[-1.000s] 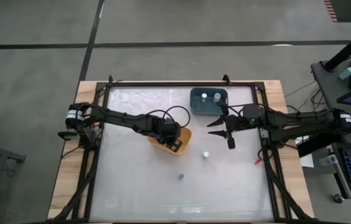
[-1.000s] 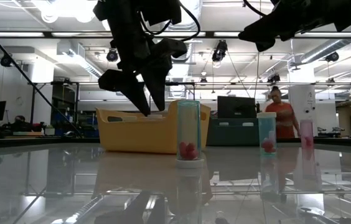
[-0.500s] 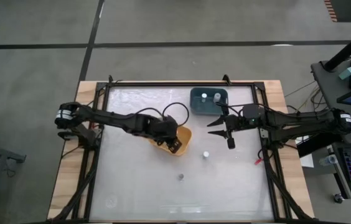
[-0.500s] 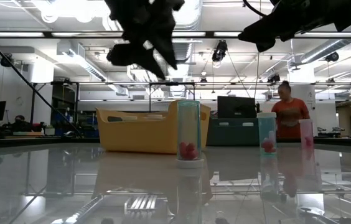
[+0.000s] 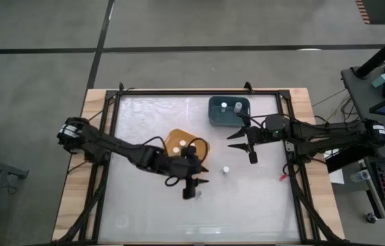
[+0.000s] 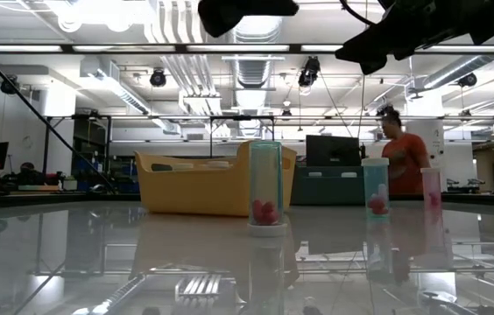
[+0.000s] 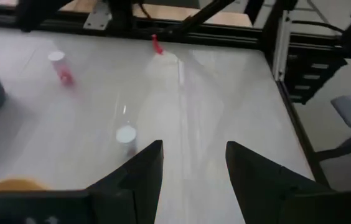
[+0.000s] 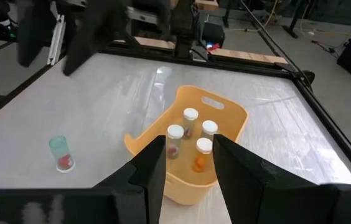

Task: Pick and place medicine bottles into bin by pill shape (circle, oval)
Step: Put the blue pill bottle into the yellow bin

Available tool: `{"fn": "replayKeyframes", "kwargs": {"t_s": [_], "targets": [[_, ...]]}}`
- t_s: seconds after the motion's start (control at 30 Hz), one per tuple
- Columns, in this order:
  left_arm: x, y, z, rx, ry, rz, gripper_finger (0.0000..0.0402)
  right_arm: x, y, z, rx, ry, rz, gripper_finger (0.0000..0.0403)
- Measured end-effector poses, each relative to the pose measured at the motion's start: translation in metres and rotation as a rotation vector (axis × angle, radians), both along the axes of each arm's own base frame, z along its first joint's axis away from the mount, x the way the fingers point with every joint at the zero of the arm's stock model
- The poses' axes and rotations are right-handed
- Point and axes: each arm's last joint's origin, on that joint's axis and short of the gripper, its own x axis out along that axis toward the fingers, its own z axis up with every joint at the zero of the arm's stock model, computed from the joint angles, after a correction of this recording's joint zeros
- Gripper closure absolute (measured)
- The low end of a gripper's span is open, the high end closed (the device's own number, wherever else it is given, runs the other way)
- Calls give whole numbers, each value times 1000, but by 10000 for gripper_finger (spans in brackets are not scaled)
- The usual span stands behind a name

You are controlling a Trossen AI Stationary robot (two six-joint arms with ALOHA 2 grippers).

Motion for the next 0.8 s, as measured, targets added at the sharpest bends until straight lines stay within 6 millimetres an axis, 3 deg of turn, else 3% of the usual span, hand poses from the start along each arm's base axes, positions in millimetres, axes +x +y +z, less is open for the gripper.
{"fn": "replayKeyframes", "kwargs": {"t_s": [0.37,0.8], "targets": [[-18,-31,5,101,2,-150,242,0,0,0,29,8,-8,280],[-47,-23,26,262,10,-245,242,-1,2,2,261,26,-64,280]]}}
